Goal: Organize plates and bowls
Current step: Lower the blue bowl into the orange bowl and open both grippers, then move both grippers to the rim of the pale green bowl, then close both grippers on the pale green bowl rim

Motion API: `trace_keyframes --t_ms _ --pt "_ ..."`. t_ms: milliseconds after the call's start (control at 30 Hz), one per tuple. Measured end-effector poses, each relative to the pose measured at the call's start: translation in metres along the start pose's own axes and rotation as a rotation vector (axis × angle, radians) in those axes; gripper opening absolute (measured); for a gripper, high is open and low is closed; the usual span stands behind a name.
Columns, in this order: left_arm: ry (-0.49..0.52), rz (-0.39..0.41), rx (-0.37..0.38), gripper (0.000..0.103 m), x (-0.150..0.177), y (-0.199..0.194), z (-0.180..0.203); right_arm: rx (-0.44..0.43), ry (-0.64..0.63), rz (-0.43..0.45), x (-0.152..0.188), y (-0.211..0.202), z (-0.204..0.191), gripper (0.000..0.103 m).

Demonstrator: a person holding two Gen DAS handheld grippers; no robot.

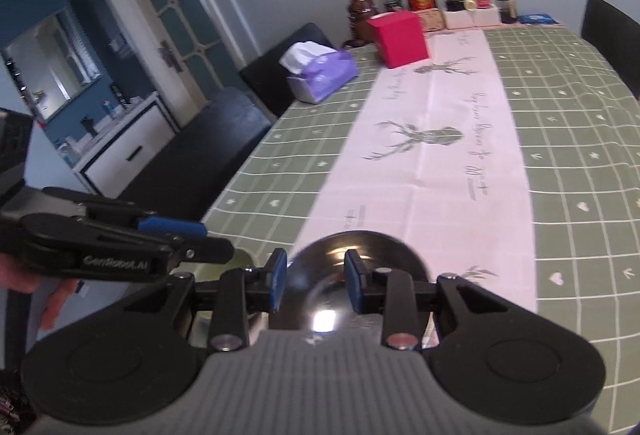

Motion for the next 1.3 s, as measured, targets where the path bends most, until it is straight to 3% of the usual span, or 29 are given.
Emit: trace_keyframes --t_ms 267,467,833,1300 --pt "-0.039 -0.035 -0.063 0.048 0.03 -0.005 -0.062 -0.065 -0.106 -0.116 0.019 0.028 -0.051 0.032" --pt "-0.06 -0.08 -0.048 0.048 0.05 0.004 -0.084 -0.049 -0.17 -0.184 0.021 0.061 -0.081 0.032" --pt "-0.054 -0.159 -0.026 0.048 0.059 0.03 -0.09 0.093 -0.267 -0.304 0.012 0.114 -0.106 0.031" --pt "-0.141 -0.215 -0.009 0.047 0.056 0.051 -0.104 0.204 -0.386 -0.418 -0.002 0.159 -0.125 0.029"
Point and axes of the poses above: each gripper's, at about its wrist camera, not at the fingertips, and y roughly the way its jaws point, z to its right, x to its underside, the point moved 2 cm from there along y, roughly the way its jaws point, and after that the axes turned 11 degrees about x, right-handed, at the moved point
